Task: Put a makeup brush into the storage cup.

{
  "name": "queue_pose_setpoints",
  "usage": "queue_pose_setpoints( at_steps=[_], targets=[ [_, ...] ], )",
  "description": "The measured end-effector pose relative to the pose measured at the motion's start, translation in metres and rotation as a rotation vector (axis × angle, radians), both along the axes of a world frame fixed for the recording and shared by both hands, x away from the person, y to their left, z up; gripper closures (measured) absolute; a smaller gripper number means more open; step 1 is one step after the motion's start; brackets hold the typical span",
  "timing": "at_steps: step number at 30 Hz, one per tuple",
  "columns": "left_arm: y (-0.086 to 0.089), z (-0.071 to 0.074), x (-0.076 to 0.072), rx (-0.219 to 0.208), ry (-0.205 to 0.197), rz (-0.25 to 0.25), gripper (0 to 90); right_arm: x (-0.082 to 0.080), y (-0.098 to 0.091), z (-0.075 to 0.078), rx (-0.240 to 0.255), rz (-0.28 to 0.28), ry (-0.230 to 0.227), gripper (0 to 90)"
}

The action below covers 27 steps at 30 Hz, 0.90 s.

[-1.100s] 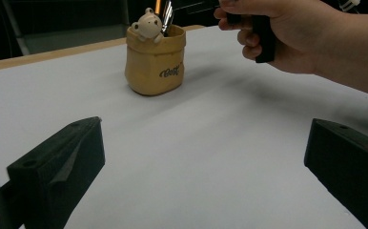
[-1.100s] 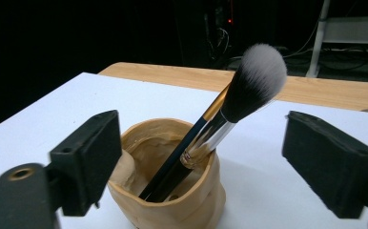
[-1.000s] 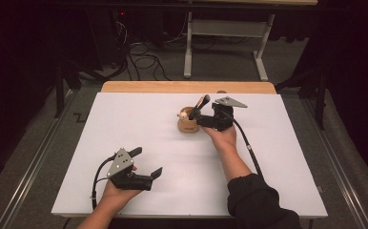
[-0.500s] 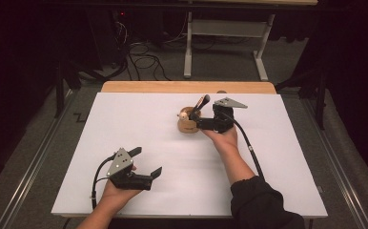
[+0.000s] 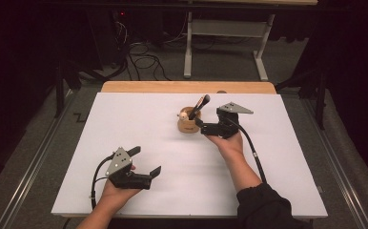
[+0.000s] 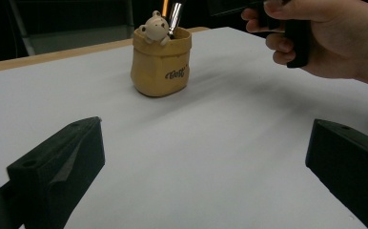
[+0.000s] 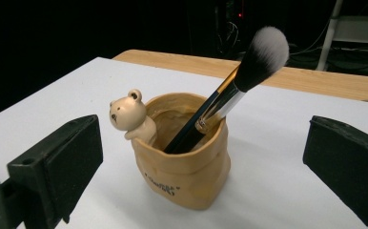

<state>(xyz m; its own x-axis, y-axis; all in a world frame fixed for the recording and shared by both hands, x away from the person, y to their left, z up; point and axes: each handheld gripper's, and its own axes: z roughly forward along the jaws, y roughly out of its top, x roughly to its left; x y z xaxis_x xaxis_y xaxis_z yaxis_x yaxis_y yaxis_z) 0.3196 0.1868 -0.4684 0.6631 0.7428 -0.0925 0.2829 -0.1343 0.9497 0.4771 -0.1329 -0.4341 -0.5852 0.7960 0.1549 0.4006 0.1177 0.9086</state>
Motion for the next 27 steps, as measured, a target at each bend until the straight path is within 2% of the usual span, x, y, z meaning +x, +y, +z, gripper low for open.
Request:
queue_pose_setpoints(
  at_steps=[9,18,27],
  targets=[
    [0.001,0.001,0.001,0.003,-0.001,0.006,0.3,-0.016,-0.011,0.004,-0.006,0.013,-0.021,0.3],
    [0.002,0.001,0.001,0.003,0.004,0.009,0.3,-0.029,-0.019,0.004,-0.011,0.029,-0.029,0.3],
    [0.003,0.001,0.002,0.004,0.007,0.017,0.3,-0.050,-0.030,0.001,-0.034,0.050,-0.039,0.3]
  ],
)
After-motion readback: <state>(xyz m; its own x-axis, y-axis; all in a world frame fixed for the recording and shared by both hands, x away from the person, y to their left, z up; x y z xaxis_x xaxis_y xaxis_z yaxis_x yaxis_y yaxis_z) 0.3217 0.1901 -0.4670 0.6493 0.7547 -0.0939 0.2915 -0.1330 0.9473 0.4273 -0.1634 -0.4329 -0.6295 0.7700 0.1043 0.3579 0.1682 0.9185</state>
